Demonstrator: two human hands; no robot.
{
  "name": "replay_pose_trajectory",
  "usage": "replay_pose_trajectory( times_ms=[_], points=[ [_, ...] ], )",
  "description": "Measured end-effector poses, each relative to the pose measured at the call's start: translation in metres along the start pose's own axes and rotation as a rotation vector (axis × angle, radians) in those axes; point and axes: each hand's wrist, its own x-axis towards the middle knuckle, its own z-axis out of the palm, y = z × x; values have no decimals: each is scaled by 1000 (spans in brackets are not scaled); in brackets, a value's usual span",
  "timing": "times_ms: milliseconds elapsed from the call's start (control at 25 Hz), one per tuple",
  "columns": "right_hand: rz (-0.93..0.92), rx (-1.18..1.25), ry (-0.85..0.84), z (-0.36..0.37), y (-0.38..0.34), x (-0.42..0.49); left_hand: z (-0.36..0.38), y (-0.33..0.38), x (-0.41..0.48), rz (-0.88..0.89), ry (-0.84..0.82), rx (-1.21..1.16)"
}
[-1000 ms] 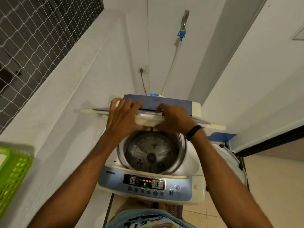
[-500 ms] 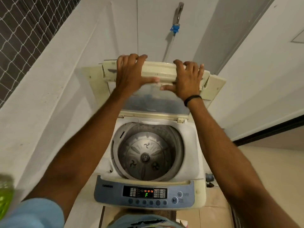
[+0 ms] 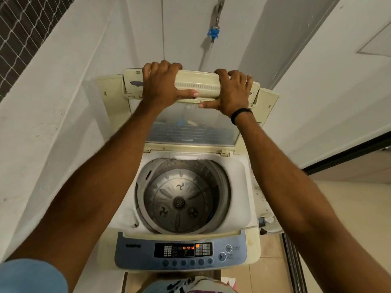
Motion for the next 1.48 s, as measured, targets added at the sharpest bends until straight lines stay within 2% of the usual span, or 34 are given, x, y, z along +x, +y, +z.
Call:
replay_pose_trajectory(
  times_ms=[600, 960, 1080, 1200, 1280, 1400, 1480],
  points=[
    [13, -71, 18, -20, -14, -50, -22, 15, -50, 38, 38, 55],
    [46, 8, 71, -33, -19, -71, -41, 38, -67, 38, 74, 59],
    [70, 120, 194, -33, -17, -90, -38, 53, -87, -2, 127, -56],
    [171, 368, 401, -17, -14, -131, -9, 75, -136, -84, 265, -320],
    [270, 485, 437, 4, -7, -172, 24, 94, -182, -191, 192, -497],
    [471, 613, 360, 36, 18, -246, 73, 131, -250, -413, -112, -791],
    [640, 656, 303, 49, 44, -295, 92, 157, -285, -505, -305, -861]
  ],
)
